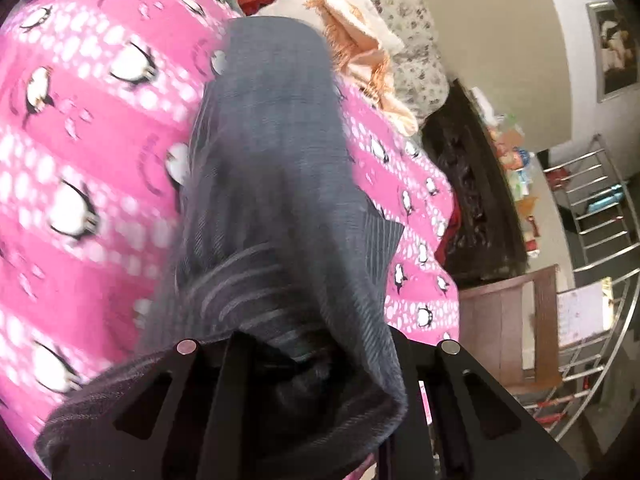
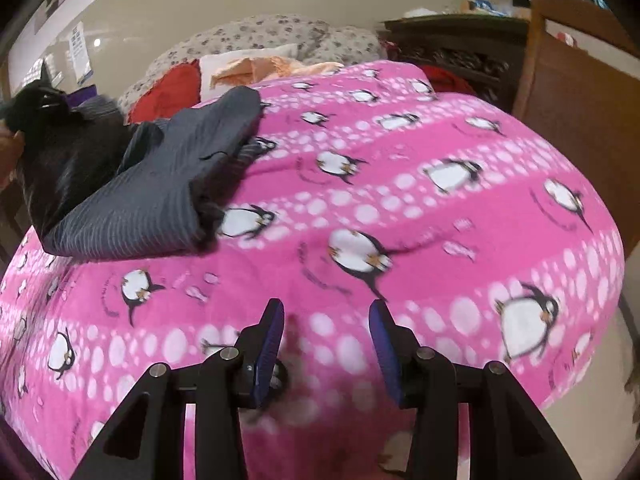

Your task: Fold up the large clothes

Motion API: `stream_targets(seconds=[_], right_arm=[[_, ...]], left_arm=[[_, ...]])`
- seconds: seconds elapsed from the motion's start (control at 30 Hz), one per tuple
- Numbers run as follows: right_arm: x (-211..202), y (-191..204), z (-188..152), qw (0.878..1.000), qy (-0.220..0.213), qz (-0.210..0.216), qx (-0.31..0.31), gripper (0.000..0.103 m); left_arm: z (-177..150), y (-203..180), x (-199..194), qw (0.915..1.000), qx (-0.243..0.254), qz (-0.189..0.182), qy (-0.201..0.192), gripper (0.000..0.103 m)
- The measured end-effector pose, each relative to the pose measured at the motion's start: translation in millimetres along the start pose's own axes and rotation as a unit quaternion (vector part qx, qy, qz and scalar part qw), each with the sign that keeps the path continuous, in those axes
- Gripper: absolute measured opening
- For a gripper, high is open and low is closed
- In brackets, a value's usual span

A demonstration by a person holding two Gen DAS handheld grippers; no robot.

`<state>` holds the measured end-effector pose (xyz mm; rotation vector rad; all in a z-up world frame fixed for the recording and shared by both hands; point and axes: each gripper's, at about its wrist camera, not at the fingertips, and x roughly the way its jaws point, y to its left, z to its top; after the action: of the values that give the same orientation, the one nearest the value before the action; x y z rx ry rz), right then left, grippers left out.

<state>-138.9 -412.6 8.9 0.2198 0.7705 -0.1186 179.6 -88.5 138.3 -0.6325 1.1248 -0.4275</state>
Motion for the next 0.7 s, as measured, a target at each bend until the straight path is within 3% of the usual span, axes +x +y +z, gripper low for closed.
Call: stream_targets(seconds=[0.2,0.3,0.4,0.5,0.7], right_arm=[[-5,-23,-5,1.000,-0.006,0.013,0.025,0.042],[-12,-31,-9,0.999,-0.012,0.017,0.028,0.042],[-17,-42,-19,0.999,-0.006,0.026,0.038,0.042],[-17,-51,-27,0.998,0.002,0.027,0.048,0.042],[-16,-63,-36,0.998,0.012,0.026,0.060,0.042]], left_arm=[[-23,-38,56,0.9986,-0.042,0.031,-0.007,0.012],[-32,-42,86,0.9962,-0.048,0.070,-0.020,0.012],[-42,-35,112,0.9936,-0.074,0.081,-0.023,0.012],[-50,-38,120,0.9925,-0.080,0.086,-0.033,0.012],[-42,-69,121,0.9924,-0.094,0.057,-0.055,0.012]])
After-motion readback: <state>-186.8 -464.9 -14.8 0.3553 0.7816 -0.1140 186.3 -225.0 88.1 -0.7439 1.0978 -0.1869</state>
